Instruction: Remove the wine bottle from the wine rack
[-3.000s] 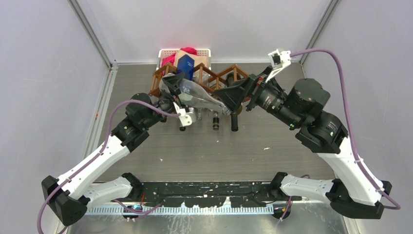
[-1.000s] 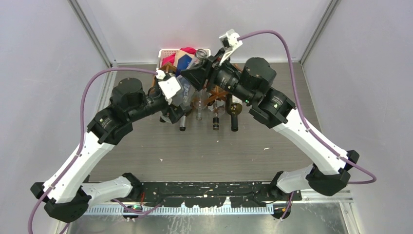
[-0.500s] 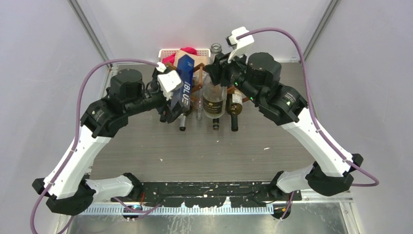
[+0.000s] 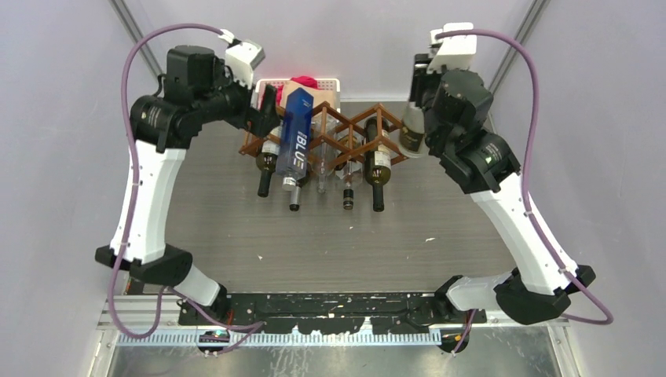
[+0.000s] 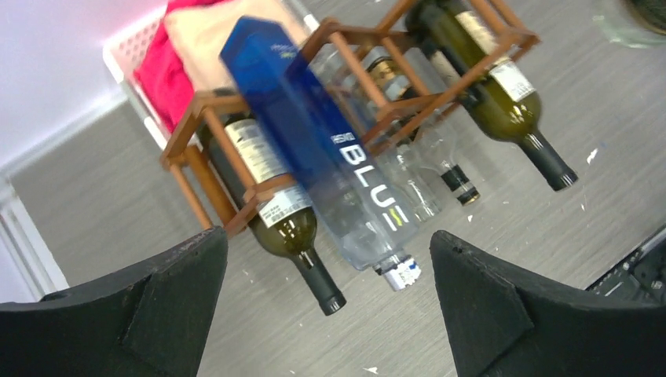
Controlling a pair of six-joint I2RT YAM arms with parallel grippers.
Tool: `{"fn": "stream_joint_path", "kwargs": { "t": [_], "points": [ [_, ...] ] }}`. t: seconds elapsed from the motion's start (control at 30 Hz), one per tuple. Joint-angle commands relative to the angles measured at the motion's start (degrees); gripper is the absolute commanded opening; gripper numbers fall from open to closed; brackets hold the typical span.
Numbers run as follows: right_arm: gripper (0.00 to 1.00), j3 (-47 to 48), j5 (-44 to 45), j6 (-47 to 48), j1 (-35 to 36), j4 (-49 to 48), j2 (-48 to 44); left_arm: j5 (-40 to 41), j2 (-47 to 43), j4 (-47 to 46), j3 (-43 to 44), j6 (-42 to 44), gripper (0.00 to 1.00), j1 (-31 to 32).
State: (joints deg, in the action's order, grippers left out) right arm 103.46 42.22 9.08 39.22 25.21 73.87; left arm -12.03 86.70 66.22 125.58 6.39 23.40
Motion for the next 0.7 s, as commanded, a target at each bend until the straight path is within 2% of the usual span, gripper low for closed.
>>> {"fn": "stream_joint_path", "kwargs": {
  "t": [0.0, 0.2, 0.4, 0.67],
  "points": [
    [0.01, 2.13, 2.55, -2.37, -8.49, -9.82, -1.20, -2.23, 4.83, 8.74, 6.55, -5.97, 1.00, -6.54],
    [0.01, 1.40, -2.63, -7.83, -21.02, -8.20, 3.64, -3.78, 6.17, 9.81, 4.85, -6.01, 1.00, -9.54],
    [0.00, 0.08, -5.81, -13.52, -28.69, -10.78, 9.74, -3.48, 2.76, 7.27, -0.95, -4.94, 1.00, -10.30],
    [0.01, 2.22, -9.22, -13.55, -30.66, -17.96, 20.40, -5.94, -2.64, 1.49, -7.27, -5.80, 1.00, -10.74]
  ]
}}
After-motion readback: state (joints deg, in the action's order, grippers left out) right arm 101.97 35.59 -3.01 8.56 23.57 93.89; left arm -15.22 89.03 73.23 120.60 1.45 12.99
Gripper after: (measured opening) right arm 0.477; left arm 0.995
